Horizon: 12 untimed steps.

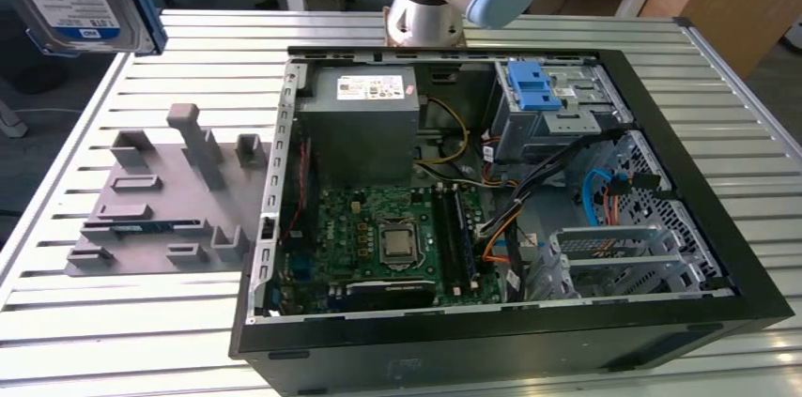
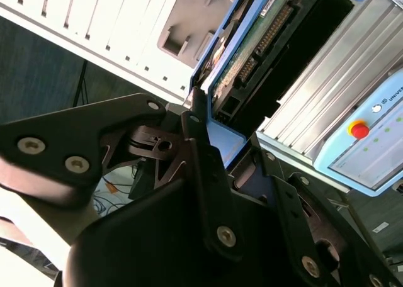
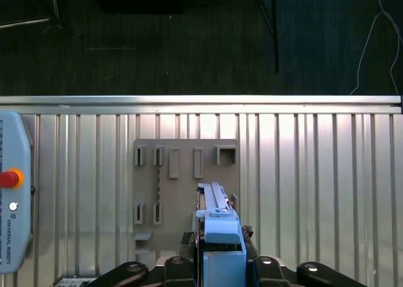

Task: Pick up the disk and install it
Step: 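Pick up the disk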

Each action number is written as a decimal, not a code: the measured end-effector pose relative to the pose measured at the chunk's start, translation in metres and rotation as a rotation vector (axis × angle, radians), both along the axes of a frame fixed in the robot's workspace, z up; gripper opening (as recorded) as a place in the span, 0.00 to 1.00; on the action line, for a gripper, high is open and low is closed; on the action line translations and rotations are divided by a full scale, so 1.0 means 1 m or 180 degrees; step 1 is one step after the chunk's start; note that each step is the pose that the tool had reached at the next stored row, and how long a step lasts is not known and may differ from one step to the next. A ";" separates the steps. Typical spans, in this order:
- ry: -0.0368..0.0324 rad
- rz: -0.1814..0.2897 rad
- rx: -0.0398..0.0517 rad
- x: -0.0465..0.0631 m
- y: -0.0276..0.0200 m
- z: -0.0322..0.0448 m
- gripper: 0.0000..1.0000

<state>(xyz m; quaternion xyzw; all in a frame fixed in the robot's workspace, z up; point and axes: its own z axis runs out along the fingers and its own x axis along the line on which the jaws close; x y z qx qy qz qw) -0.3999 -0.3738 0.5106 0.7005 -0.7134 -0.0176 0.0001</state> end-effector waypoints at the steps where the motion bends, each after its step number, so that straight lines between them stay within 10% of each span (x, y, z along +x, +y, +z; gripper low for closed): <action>1: 0.0000 0.0000 0.0000 0.001 -0.0001 0.0000 0.36; 12: 0.0001 0.0000 -0.0016 0.007 -0.0135 -0.0001 0.36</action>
